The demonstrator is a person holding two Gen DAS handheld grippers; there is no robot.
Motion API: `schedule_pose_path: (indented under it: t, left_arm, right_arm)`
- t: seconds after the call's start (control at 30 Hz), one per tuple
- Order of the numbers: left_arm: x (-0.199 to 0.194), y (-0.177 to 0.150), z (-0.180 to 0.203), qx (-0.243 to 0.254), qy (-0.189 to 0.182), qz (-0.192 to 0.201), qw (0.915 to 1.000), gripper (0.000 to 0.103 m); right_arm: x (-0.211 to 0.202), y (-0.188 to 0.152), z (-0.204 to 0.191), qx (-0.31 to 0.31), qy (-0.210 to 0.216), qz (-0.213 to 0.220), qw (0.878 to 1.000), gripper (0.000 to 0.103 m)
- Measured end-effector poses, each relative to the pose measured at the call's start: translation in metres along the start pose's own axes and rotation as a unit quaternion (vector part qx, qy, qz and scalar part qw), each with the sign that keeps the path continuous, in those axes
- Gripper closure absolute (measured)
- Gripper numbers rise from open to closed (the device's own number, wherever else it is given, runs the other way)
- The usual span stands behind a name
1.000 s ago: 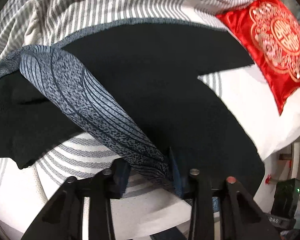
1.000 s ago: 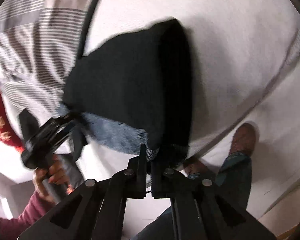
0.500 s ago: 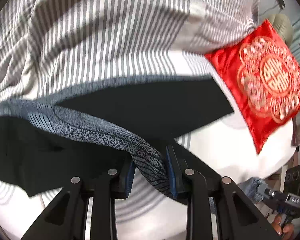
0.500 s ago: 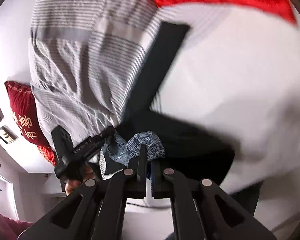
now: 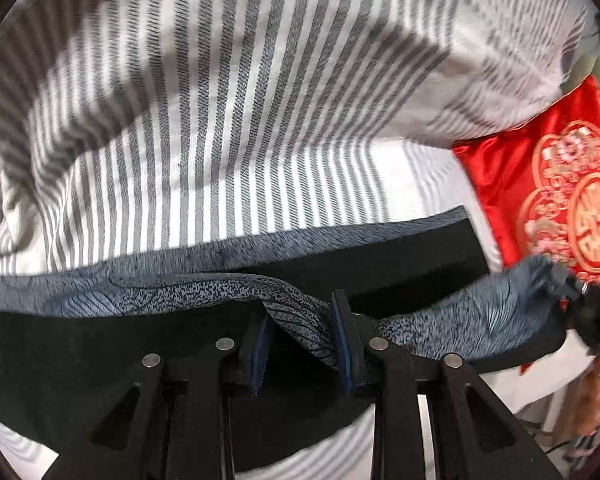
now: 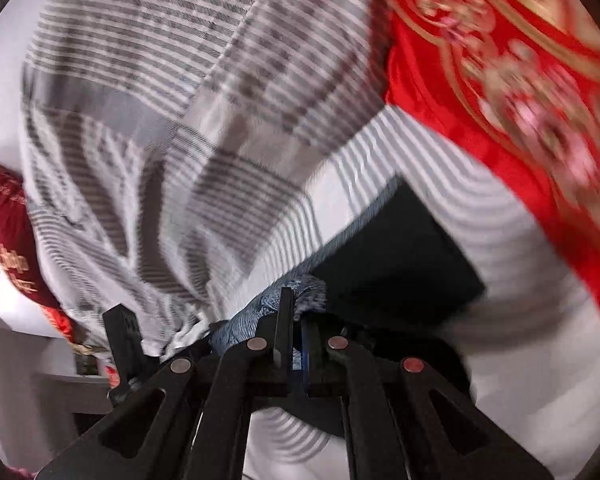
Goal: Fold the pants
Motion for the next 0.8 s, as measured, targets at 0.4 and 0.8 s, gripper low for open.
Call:
schedule_pose_path:
  t: [0.4, 0.8]
  left_arm:
    - [0.038, 0.020, 0.001, -0.042, 0.041, -0.035, 0.9977, 0.072]
    - [-0.029, 0.019, 0.014, -0.037, 0.047, 0.006, 0.9982, 0.050]
  right_arm:
    - [0.073, 0.070, 0.043, 0.020, -0.056, -0.088, 0.994, 0.100]
    - [0.058, 0.096, 0.031, -0.019, -0.061, -0.126, 0.990, 0.023]
Point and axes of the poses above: each gripper's, at about its wrist camera, not at the fingertips, and x roughly the way its jaws point, z to its right, y to its top, the point moved 1 cm from there along x, roughly the way its jaws point, and after that the axes turned 11 degrees about -z, right-handed, at the moved point
